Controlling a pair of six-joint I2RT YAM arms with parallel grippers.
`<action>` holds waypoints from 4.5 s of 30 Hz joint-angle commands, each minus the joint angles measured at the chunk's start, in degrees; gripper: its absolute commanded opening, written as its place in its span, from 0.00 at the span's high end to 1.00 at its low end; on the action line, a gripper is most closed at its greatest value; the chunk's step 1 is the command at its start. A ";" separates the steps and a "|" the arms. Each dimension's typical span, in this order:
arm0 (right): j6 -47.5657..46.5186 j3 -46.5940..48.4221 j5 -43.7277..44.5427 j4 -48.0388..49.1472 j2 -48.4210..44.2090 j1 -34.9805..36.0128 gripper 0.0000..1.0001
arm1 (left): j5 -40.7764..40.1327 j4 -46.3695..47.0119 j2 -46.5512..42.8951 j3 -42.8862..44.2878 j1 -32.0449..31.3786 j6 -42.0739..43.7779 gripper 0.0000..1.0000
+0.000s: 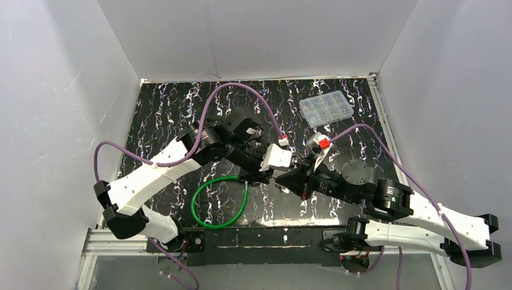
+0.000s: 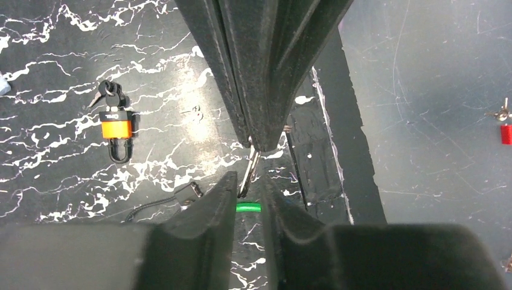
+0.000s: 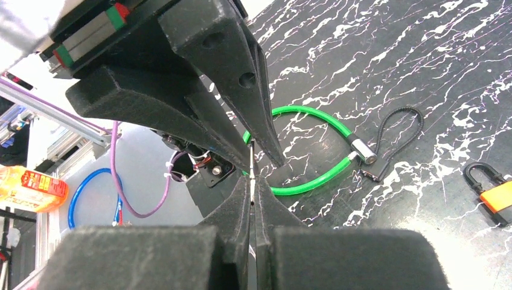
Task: Unlock with the key
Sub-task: Adjust the key, then pick up the lock from the center of the board.
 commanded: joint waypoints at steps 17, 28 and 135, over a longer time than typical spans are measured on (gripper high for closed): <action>-1.54 1.93 -3.02 1.72 1.27 -0.23 0.99 | 8.42 -6.85 -0.57 2.76 -0.01 6.84 1.00; -3.64 2.03 -3.19 1.97 -0.60 -0.27 0.51 | 4.61 -4.47 0.07 2.66 0.02 1.53 1.00; 11.43 -10.60 -0.64 -6.43 -9.68 -9.95 0.99 | -5.98 31.68 1.97 -41.78 27.94 12.29 0.20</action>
